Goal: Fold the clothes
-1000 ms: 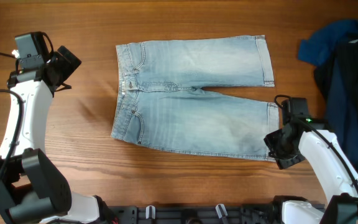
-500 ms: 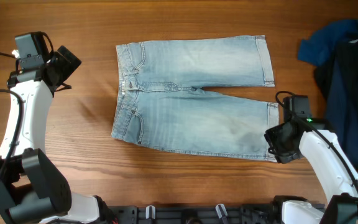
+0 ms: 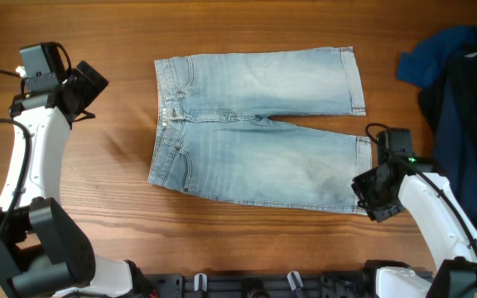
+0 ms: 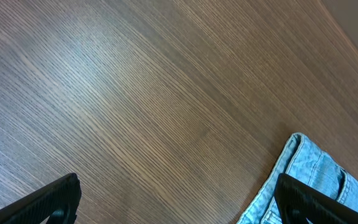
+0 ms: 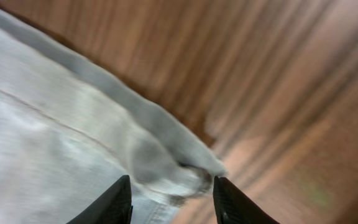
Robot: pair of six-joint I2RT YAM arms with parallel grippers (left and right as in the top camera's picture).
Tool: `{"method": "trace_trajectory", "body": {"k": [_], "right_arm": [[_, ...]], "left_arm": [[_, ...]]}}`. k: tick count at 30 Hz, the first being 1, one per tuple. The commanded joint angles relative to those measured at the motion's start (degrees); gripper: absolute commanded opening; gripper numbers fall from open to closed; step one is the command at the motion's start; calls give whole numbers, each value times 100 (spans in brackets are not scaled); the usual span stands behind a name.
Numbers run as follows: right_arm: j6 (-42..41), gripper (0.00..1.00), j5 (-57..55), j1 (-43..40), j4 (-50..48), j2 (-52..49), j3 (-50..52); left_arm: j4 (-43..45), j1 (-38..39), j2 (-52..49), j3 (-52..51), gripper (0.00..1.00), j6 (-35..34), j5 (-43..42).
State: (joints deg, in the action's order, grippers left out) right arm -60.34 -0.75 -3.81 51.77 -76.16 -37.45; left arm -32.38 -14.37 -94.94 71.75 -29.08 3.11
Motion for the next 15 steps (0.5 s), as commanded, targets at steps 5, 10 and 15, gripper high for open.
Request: {"method": "trace_trajectory", "body": {"k": [5,10,15], "right_arm": [[101,45,81,-17,227,0,46],[184,48,61,-17,-205,-2,52],[125,47,297,-17,-229,-2,212]], "left_arm": [[15,-26,66,66,100,9,-28],[15,-26,66,66,100,9,-28],[15,-26,66,66,100,9,-28]]}}
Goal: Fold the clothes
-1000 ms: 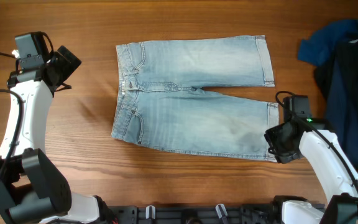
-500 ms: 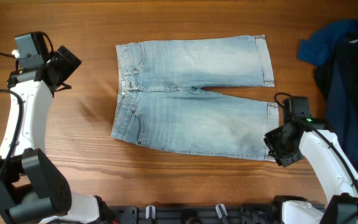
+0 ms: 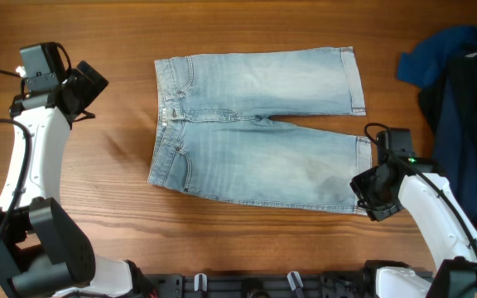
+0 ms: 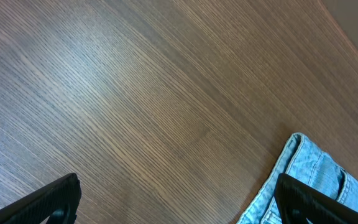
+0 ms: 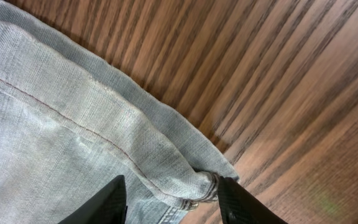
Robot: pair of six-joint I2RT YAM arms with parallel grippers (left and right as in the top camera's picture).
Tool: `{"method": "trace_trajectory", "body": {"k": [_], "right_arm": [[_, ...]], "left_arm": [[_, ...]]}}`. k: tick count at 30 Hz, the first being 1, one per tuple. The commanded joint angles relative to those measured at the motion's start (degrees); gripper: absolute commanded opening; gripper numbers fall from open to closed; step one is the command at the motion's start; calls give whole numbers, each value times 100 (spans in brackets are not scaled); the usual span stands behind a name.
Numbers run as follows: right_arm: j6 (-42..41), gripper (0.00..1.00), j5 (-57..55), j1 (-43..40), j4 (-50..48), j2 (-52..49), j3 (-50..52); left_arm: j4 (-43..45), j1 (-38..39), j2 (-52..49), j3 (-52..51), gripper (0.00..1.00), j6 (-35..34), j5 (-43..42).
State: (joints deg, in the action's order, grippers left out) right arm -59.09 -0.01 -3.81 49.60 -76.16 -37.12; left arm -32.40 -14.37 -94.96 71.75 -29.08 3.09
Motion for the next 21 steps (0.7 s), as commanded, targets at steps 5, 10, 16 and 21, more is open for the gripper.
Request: {"method": "trace_trajectory", "body": {"k": [5,10,16,21], "right_arm": [[-15,47,302,-17,-291,-2,546],[-4,47,372,-17,-662,-2,756],[0,48,424,-17,-605,0,752],[157,70,654,-31,-328,0,680]], "left_arm": [[17,-26,68,66,100,9,-26],[17,-26,68,66,100,11,-26],[17,-26,68,66,100,9,-26],[17,-26,68,66,100,11,-26]]}}
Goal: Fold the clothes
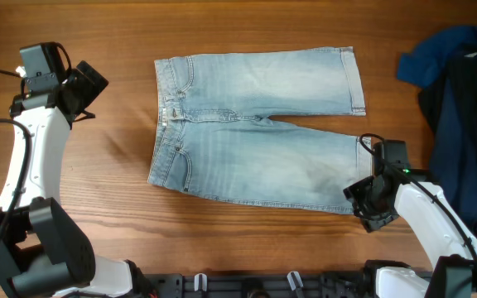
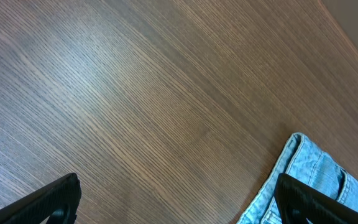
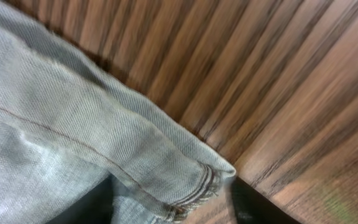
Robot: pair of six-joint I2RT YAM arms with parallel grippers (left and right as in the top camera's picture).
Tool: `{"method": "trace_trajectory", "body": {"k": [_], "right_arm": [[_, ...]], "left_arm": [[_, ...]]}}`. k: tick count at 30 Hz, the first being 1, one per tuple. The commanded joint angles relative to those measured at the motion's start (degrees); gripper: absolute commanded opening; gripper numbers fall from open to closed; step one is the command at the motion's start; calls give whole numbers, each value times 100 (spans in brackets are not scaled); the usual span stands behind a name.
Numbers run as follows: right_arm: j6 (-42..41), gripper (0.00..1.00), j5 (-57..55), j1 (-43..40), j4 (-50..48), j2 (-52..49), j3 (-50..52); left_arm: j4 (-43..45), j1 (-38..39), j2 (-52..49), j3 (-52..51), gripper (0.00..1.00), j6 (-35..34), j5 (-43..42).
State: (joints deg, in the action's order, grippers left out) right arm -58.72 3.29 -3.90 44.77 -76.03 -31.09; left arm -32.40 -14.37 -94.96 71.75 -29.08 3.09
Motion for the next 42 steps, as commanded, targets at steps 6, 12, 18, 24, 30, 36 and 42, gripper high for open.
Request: {"method": "trace_trajectory", "body": {"k": [6,12,18,24,30,36,42], "right_arm": [[173,45,240,-31,162,-15,57],[155,15,234,-31,151,-15,59],[181,6,229,-31,96,-13,57],[214,53,131,-31,107,-13,57],[-20,54,-245,-31,-48,-15,57],[-291,58,-509,-31,-42,-15,66],[-291,28,-501,-31,-39,-15,68]], "left_arm": [[17,-26,68,66,100,9,-26],[17,-26,66,66,100,9,-26],[17,-26,68,66,100,9,-26],[17,-26,68,66,100,9,-26],[17,-26,68,66,100,9,-26],[17,-26,68,66,100,9,-26],[17,-26,68,66,100,9,-26]]}}
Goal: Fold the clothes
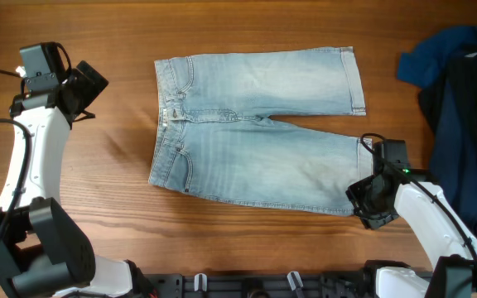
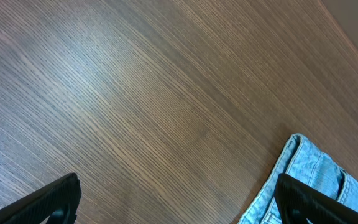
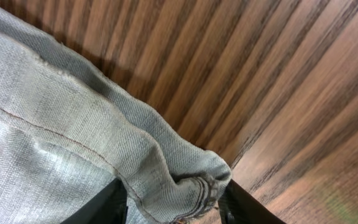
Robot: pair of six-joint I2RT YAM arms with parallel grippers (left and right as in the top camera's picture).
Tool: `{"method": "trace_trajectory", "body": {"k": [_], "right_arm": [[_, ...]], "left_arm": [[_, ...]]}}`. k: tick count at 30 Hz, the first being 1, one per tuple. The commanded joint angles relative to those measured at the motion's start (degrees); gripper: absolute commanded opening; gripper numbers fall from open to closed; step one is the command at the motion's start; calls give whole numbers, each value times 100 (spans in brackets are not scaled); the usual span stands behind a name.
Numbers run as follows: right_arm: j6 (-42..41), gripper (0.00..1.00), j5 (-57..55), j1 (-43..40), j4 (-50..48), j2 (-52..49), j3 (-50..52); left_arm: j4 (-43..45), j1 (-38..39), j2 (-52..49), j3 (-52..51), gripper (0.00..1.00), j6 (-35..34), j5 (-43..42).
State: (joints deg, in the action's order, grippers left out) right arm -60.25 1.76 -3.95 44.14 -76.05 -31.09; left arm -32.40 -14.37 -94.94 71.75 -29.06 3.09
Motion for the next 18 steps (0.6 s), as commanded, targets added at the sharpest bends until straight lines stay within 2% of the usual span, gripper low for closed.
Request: {"method": "trace_trajectory", "body": {"k": [1,3,8,18], "right_arm": [[-138,20,-348,-26,20,-13,68],[-138,4,-348,-26,17,-13,68],[-63,4,-302,-26,15,-11,2],[1340,4,-286,-26,-66,-11,-739]], "left_arm": [[17,-26,66,66,100,7,-26],[17,-26,66,66,100,7,-26],[17,-26,66,66,100,9,-26],[17,-26,63,66,100,9,-26]]}}
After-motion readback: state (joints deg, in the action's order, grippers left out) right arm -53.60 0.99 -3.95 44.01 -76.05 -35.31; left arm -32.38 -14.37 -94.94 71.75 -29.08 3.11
